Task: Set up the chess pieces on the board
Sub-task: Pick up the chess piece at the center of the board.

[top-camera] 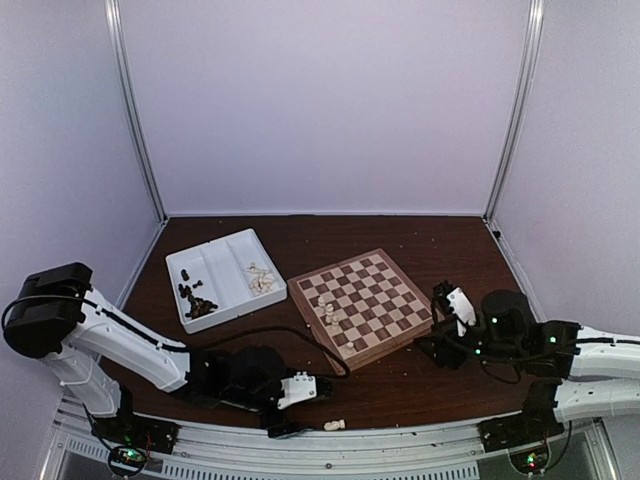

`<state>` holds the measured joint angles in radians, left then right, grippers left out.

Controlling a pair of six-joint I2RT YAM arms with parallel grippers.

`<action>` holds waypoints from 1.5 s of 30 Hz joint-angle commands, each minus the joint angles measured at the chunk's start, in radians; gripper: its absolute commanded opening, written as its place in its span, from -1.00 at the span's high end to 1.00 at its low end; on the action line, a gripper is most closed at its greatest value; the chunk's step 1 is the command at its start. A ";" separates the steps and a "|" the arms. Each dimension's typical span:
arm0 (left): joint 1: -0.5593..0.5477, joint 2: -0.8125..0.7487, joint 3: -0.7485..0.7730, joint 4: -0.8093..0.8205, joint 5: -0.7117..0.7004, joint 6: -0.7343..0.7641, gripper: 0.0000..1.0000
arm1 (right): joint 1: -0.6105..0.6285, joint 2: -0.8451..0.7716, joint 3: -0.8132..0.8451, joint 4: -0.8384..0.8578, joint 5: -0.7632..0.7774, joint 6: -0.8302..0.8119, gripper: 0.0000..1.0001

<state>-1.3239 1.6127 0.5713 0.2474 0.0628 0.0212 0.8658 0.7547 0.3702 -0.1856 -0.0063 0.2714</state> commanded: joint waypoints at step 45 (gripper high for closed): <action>-0.093 0.152 0.179 -0.063 0.050 -0.031 0.36 | 0.329 -0.274 -0.019 -0.137 0.598 -0.023 0.02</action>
<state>-1.4075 1.7420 0.7216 0.2081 0.1307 -0.0208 1.2175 0.5186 0.3561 -0.2699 0.5640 0.2695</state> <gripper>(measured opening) 0.346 0.490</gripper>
